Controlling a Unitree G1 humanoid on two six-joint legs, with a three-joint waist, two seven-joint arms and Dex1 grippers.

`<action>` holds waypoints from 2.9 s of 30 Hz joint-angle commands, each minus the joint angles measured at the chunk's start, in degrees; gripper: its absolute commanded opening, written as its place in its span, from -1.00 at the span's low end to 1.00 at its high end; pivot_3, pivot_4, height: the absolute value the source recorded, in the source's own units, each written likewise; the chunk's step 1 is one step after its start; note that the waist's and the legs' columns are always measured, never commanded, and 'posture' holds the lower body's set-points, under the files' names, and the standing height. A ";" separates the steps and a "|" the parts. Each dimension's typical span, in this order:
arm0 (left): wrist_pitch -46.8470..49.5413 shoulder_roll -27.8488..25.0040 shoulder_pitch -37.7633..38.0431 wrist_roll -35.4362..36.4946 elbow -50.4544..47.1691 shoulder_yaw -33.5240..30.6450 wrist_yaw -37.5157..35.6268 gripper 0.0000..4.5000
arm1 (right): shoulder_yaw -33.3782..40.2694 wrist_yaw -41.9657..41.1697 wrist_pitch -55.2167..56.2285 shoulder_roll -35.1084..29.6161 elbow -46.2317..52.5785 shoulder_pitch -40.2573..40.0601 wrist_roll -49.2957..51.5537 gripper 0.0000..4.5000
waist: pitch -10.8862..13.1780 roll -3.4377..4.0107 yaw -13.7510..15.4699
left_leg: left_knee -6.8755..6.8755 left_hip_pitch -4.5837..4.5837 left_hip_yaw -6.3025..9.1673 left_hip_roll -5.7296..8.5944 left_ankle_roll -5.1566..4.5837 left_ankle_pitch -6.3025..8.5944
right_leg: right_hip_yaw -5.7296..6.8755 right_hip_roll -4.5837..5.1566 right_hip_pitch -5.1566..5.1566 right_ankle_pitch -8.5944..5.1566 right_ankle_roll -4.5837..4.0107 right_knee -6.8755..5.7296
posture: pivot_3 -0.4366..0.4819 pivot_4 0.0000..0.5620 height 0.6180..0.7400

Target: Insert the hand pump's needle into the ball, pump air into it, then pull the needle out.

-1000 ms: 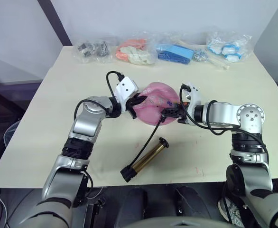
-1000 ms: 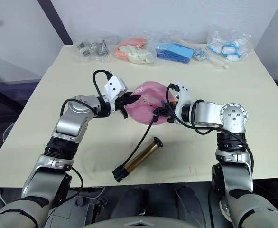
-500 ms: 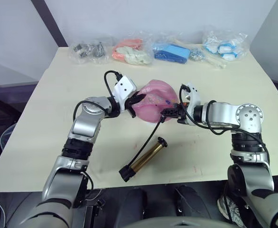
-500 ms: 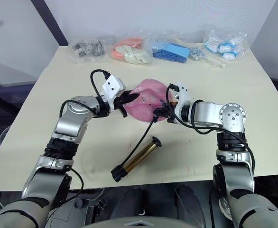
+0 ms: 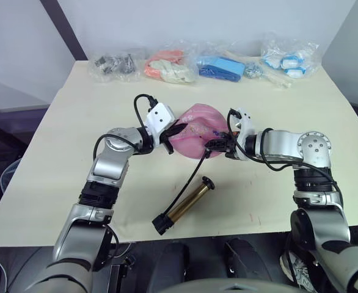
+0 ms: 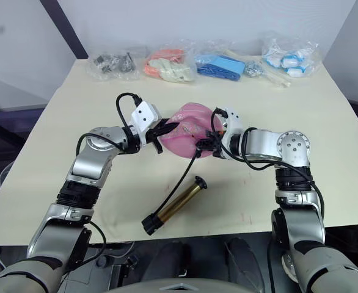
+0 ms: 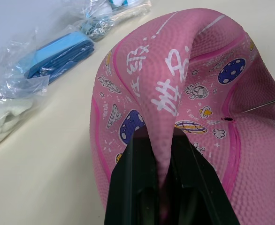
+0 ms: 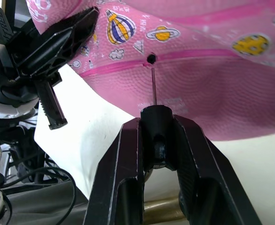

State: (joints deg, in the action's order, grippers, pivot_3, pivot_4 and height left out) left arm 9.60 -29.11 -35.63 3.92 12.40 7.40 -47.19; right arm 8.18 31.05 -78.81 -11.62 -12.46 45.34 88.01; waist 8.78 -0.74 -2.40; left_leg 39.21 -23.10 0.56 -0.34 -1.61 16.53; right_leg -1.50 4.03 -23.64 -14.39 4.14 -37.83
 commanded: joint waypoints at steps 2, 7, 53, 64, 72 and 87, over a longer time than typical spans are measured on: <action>-0.87 -0.22 0.85 0.24 -1.32 -0.02 -0.89 -0.98 | 0.30 -1.57 0.11 0.28 0.06 1.92 -0.38 -0.82 | 0.00 0.00 0.00 | 0.00 0.00 0.00 0.00 0.00 0.00 | 0.00 0.00 0.00 0.00 0.00 0.00 | -0.05 -0.47 1.00; -1.39 -0.41 1.03 0.22 -0.78 -0.21 -1.03 -0.98 | 0.25 -2.54 -0.64 0.50 -0.56 2.14 -1.57 -0.82 | 0.00 0.00 0.00 | 0.00 0.00 -0.01 0.00 0.00 0.00 | 0.00 0.00 0.00 0.00 0.00 0.00 | -0.05 -0.47 1.00; -3.04 -0.44 4.03 1.46 -2.17 -0.13 -3.37 -0.98 | 8.13 -7.34 -10.69 4.91 -10.58 7.78 -15.51 -0.82 | -0.01 0.02 -0.05 | -0.04 0.08 -0.03 0.00 0.00 0.00 | -0.01 -0.01 0.03 0.00 0.00 -0.01 | -0.05 -0.47 1.00; -2.50 -0.18 5.36 2.12 -3.47 0.23 -3.53 -0.98 | 17.94 -5.10 -11.14 7.03 -20.30 14.36 -21.90 -0.82 | -0.01 0.02 -0.16 | -0.08 0.10 -0.07 -0.01 0.00 0.00 | -0.03 -0.01 0.03 0.00 0.00 -0.02 | -0.05 -0.47 1.00; -2.67 -0.15 5.28 1.93 -3.17 0.13 -3.82 -0.98 | 23.46 -3.51 -11.64 8.52 -22.63 16.92 -25.96 -0.82 | -0.02 0.03 -0.24 | -0.10 0.13 -0.11 -0.02 0.00 0.00 | -0.06 -0.02 0.03 0.00 -0.01 -0.02 | -0.05 -0.47 1.00; -3.56 0.56 3.83 1.63 -0.99 0.27 -3.73 -0.98 | 26.23 -2.84 -13.69 8.42 -20.16 14.74 -28.71 -0.82 | -0.02 0.03 -0.15 | -0.10 0.13 -0.11 -0.01 0.00 0.00 | -0.06 -0.01 0.04 0.00 0.00 -0.03 | -0.05 -0.47 1.00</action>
State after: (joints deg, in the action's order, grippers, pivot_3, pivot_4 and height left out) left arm 6.65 -28.99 -32.19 5.65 11.83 5.78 -48.74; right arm 33.46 26.92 -92.24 -2.24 -34.82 60.02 60.29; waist 8.76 -0.71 -2.55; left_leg 39.11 -22.97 0.45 -0.35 -1.61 16.53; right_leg -1.56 4.02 -23.60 -14.39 4.13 -37.86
